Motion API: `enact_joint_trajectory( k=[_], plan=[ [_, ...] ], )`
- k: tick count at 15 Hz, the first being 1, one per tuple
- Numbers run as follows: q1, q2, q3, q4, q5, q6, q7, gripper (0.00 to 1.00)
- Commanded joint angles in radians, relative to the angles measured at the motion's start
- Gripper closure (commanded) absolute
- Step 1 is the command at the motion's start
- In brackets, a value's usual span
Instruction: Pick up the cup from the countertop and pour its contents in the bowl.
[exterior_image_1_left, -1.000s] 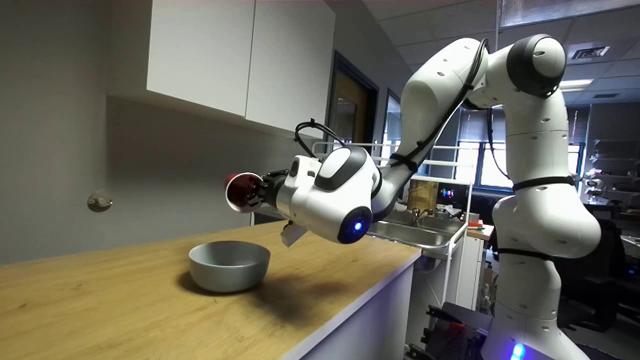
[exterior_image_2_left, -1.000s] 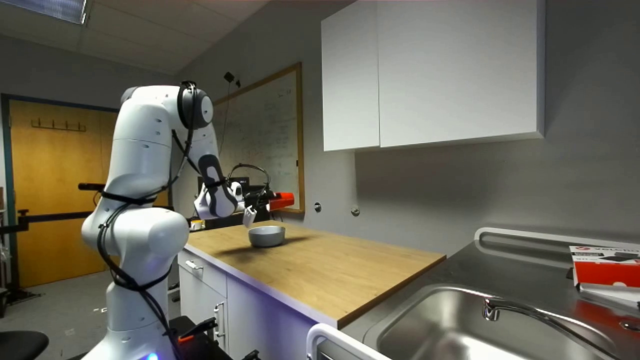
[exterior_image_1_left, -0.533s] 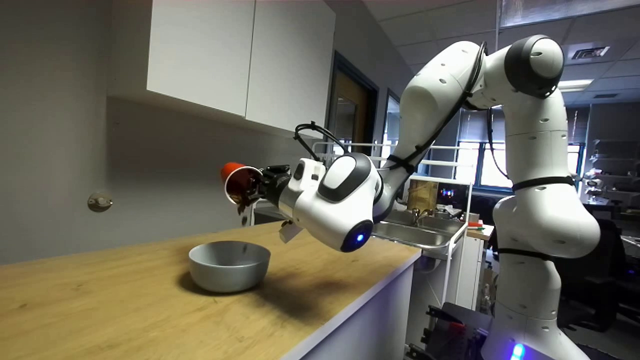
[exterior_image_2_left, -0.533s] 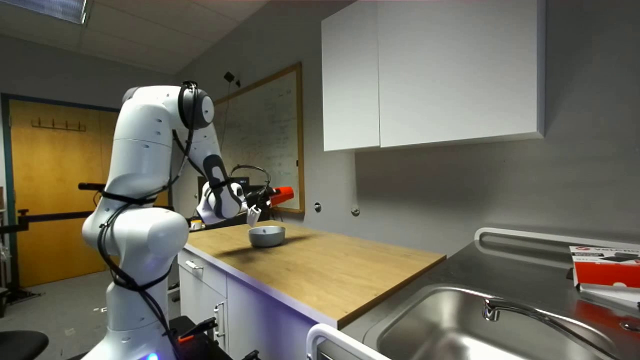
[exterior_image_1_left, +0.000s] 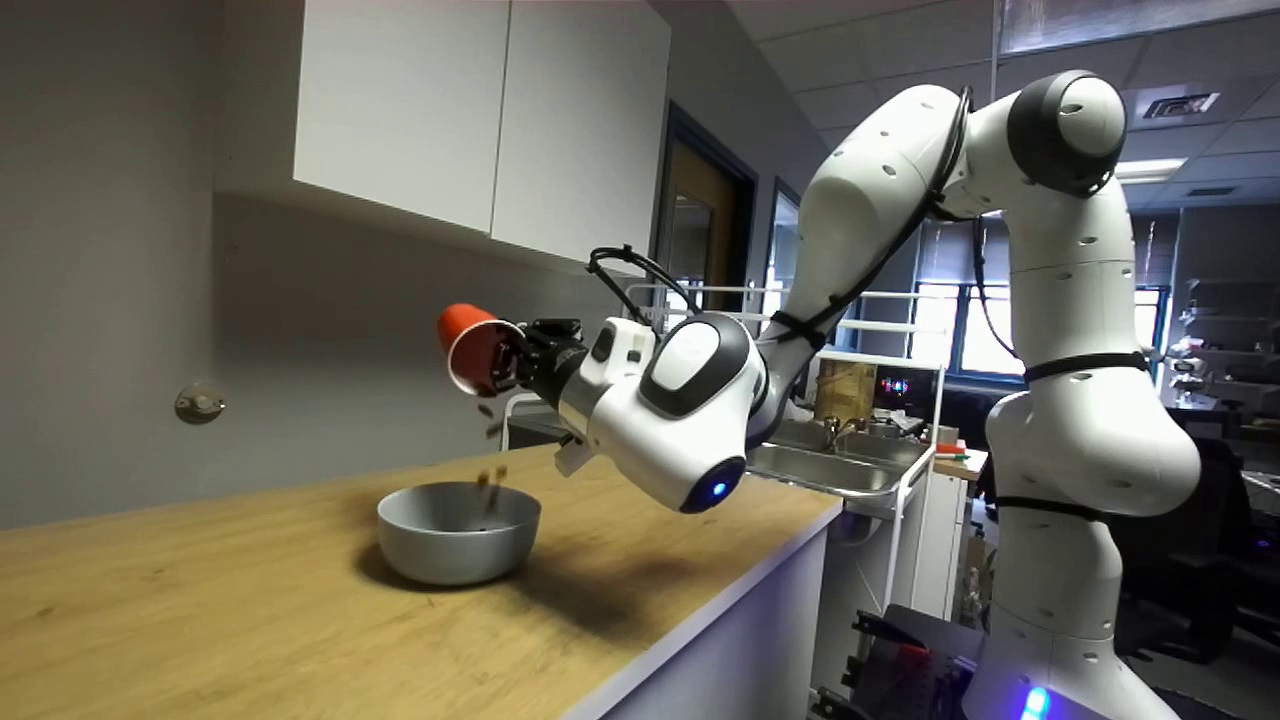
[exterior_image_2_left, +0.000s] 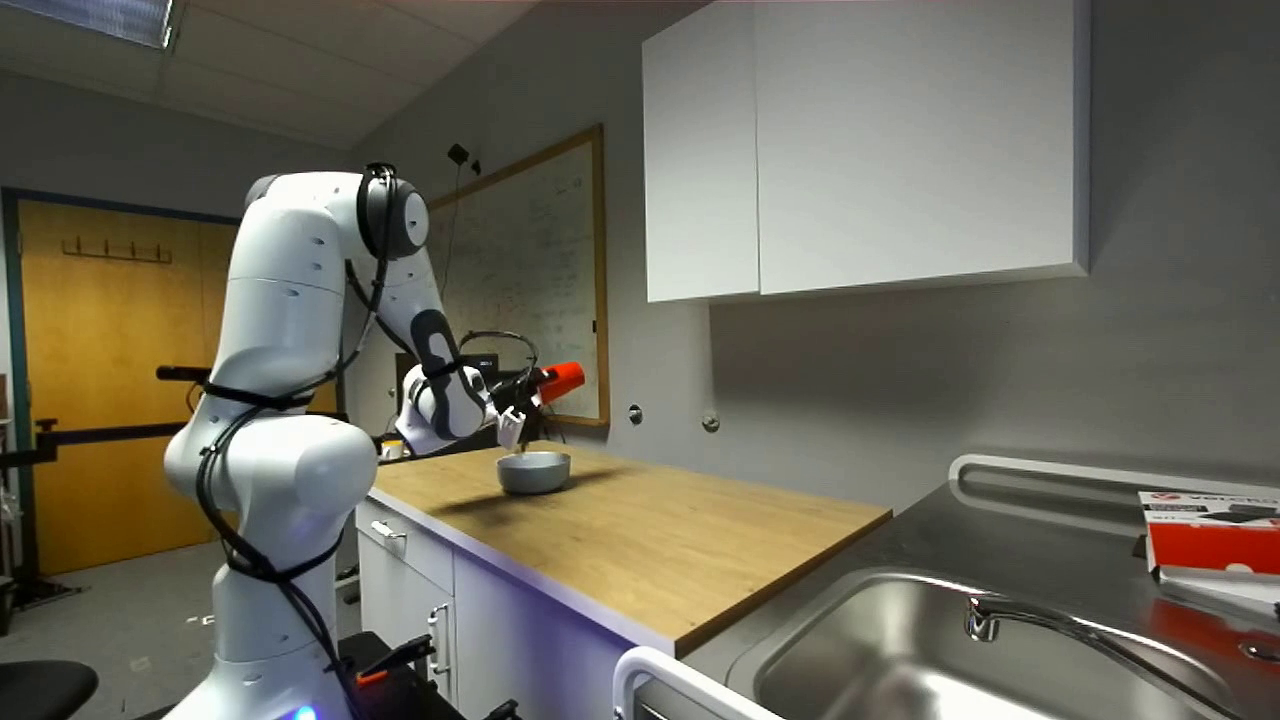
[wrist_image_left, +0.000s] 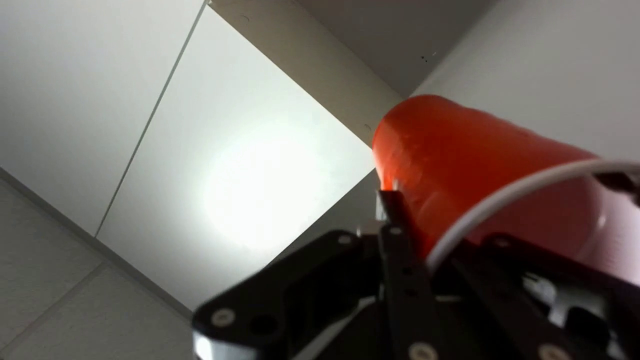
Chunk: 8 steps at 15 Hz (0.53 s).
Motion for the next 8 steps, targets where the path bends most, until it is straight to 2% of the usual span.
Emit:
enact_joint_trajectory(
  k=[1, 8],
  plan=[
    [-0.009, -0.005, 0.003, -0.014, -0.042, -0.033, 0.028, 0.98],
    [-0.011, -0.006, 0.003, -0.017, -0.060, -0.032, 0.020, 0.99]
  ],
)
